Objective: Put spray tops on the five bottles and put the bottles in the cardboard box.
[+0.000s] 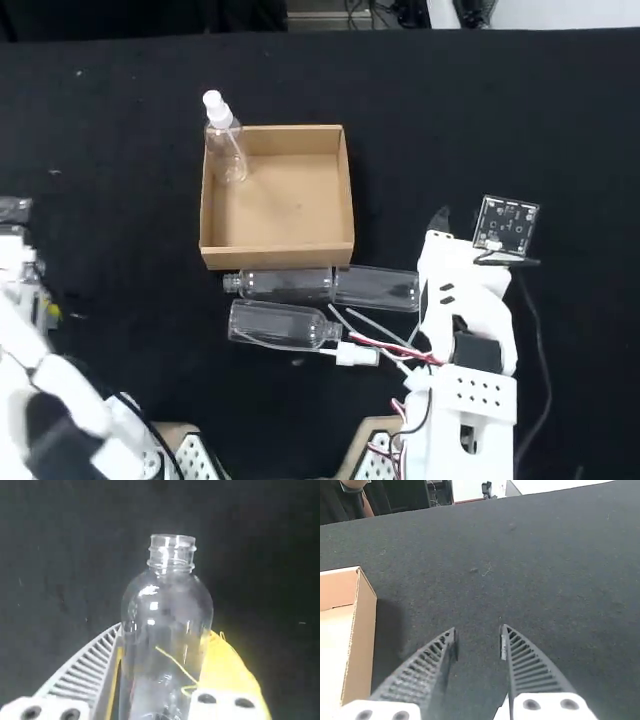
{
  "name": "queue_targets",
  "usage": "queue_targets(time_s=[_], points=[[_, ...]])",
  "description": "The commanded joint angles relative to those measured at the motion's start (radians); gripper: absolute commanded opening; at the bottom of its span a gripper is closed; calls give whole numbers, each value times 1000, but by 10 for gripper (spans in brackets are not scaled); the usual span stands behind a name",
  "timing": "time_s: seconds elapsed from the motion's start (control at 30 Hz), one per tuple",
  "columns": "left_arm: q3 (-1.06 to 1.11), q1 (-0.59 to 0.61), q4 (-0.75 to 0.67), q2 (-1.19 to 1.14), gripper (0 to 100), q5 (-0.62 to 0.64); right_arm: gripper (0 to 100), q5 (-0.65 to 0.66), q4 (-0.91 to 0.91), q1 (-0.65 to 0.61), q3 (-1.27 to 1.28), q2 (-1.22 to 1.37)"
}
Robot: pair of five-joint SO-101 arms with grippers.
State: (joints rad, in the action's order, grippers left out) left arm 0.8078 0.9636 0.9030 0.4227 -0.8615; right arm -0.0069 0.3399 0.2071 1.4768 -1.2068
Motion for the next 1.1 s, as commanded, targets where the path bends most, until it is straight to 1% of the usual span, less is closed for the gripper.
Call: queue_targets(time_s=[0.0,0.1,0.13,0.27,0.3,0.4,0.57,0.67,0.77,0.9,1.07], points=[[-130,58,-12,-146,29,12,127,9,-32,-17,2,-19],[-188,76,-11,-245,34,12,127,9,-32,-17,2,-19],[-203,77,-11,-272,55,9,127,9,-32,-17,2,-19],[-248,99,-11,-334,230,9,127,9,-32,-17,2,-19],[-260,104,-11,-339,248,11,127,9,-32,-17,2,-19],[-292,104,-6,-339,225,8,127,9,-32,-17,2,-19],[-460,68,166,-353,220,6,127,9,-32,-18,2,-19],[-532,50,204,-390,219,5,127,9,-32,-15,2,-19],[-575,44,212,-470,216,-49,127,9,-32,-14,2,-19],[-634,42,292,-557,216,-107,127,9,-32,-14,2,-19],[-670,44,324,-614,216,-129,127,9,-32,-14,2,-19]])
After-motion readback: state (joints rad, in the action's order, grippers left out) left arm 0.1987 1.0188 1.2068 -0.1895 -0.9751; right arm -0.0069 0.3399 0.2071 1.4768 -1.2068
